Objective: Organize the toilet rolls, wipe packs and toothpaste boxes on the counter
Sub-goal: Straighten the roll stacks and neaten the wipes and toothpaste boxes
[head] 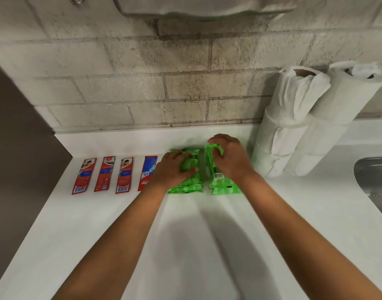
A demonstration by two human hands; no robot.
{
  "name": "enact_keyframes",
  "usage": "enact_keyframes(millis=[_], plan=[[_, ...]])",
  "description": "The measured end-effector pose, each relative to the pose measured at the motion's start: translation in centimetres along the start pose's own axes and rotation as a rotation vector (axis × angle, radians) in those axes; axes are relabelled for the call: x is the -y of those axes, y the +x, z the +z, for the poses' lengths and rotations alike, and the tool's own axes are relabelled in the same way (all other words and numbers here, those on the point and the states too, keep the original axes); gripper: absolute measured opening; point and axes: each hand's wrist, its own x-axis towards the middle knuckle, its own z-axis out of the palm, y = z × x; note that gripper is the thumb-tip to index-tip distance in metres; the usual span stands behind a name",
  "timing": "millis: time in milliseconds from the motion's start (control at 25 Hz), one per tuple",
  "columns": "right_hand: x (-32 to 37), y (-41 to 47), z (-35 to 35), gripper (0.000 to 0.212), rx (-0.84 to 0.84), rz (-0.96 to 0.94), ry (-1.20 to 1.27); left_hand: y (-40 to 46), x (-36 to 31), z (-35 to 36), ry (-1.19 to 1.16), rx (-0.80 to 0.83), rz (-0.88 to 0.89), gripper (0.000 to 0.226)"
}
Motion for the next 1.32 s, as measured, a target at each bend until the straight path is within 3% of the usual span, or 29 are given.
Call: enact_keyframes(millis=[120, 200, 440, 640, 840, 1160, 1320], plan=[[-4.2, 2.1, 0.0, 0.050, 0.353, 0.139, -0.314, 0.3, 0.5, 0.3, -0.068, 0.095, -0.073, 0.078], [-5.3, 2.6, 0.6, 0.052, 0.423, 0.090, -0.353, 0.6, 0.4, 0.4, -0.078, 0.124, -0.101, 0.081], [-5.6, 3.2, 2.5, 0.057, 0.320, 0.053, -0.232, 1.6, 0.1, 0.2, -0.137, 0.116, -0.149, 0.089], [-5.6, 2.6, 2.8, 0.058, 0.293, 0.278, -0.030, 0.4, -0.1, 0.3, -0.387, 0.070, -0.209, 0.090], [-4.4, 2.6, 4.3, 0.060, 0.299, 0.275, 0.084, 0.6, -0.4, 0.6, -0.378, 0.086, -0.213, 0.093], [-4.1, 2.7, 3.4, 0.059, 0.345, 0.205, -0.068, 0.5, -0.5, 0.1, -0.446, 0.168, -0.283, 0.097], [-3.6, 2.4, 3.6, 0.058, 0.330, 0.155, -0.129, 0.4, -0.9, 0.5, -0.441, 0.108, -0.273, 0.093]])
